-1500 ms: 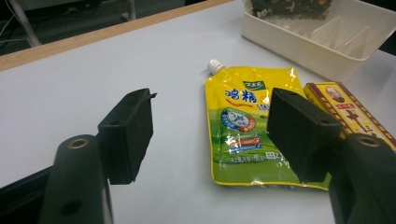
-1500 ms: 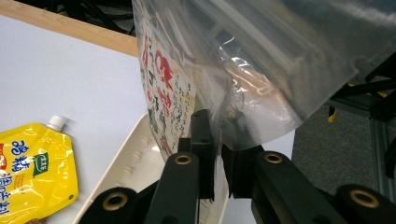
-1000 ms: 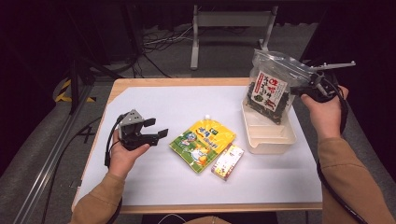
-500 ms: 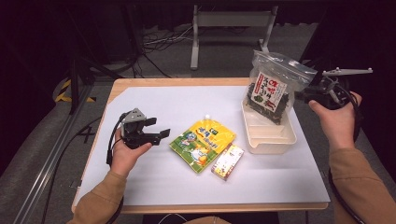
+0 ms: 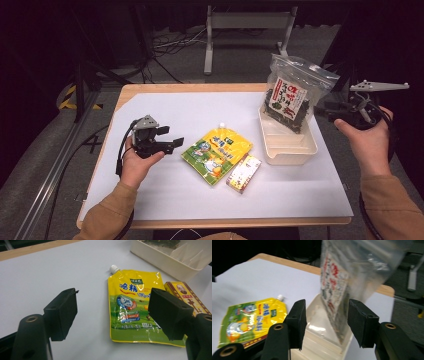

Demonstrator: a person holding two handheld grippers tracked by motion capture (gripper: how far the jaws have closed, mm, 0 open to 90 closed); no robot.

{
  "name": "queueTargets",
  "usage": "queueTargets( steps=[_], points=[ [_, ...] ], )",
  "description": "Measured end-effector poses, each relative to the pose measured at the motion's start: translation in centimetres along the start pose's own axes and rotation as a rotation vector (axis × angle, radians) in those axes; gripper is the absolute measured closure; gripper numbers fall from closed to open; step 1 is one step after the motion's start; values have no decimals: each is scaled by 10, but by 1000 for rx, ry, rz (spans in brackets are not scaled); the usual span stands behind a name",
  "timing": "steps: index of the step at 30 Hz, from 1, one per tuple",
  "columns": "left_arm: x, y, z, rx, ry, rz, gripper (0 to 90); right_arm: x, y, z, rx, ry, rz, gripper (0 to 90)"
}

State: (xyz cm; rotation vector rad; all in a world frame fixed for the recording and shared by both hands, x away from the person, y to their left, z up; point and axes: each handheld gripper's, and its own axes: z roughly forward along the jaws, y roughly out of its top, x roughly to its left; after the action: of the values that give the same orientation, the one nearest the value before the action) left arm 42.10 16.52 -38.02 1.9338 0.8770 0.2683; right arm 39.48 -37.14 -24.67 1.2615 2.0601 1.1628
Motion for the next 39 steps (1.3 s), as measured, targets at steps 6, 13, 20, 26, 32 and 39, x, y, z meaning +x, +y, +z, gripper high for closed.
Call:
queueTargets(
  steps=[6,13,20,26,32,39],
  points=[
    [-2,1,0,27,7,-13,237,21,-3,5,-14,79,-44,485],
    [-5,4,4,57,2,2,237,38,-7,14,-24,134,-82,473],
    [-4,5,6,63,-8,-6,240,52,-18,22,-47,186,-124,456],
    [-4,6,6,71,1,-5,249,57,-29,28,-59,210,-134,452],
    [-1,12,7,88,8,-29,242,64,-45,40,-56,204,-117,437],
    [1,16,12,118,4,-39,262,66,-55,48,-60,206,-95,432]
  ],
)
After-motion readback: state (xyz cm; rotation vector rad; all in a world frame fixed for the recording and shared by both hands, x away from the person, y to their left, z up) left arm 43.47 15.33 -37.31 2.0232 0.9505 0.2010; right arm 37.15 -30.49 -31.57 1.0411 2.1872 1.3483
